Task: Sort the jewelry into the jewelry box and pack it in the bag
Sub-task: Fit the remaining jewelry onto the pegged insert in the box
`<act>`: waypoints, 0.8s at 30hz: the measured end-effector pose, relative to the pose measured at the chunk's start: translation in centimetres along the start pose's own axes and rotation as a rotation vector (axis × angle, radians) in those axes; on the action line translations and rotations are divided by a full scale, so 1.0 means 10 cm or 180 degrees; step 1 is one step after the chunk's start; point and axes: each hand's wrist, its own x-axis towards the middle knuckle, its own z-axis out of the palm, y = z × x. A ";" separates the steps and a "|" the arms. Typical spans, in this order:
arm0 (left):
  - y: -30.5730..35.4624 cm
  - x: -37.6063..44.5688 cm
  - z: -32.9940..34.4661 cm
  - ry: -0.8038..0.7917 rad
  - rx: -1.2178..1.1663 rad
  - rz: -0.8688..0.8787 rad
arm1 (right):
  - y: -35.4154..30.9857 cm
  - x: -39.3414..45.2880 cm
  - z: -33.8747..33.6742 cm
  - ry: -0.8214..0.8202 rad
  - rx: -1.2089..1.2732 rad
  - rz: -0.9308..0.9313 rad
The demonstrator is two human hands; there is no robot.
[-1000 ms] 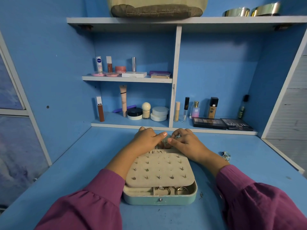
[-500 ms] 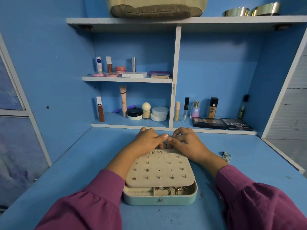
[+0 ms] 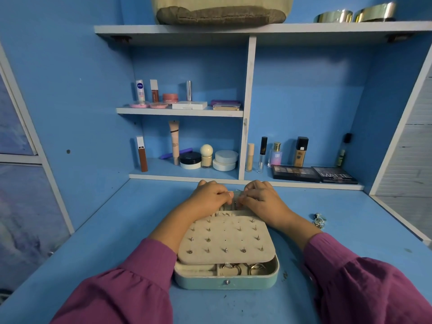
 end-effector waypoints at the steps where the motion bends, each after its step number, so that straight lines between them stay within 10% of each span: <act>1: 0.00 0.00 0.00 0.0046 -0.0014 -0.0001 | 0.00 0.00 0.00 0.0033 0.0050 -0.0010; 24: -0.01 -0.04 -0.01 -0.0380 0.0224 0.0063 | -0.02 -0.01 -0.02 -0.0211 -0.0172 0.0003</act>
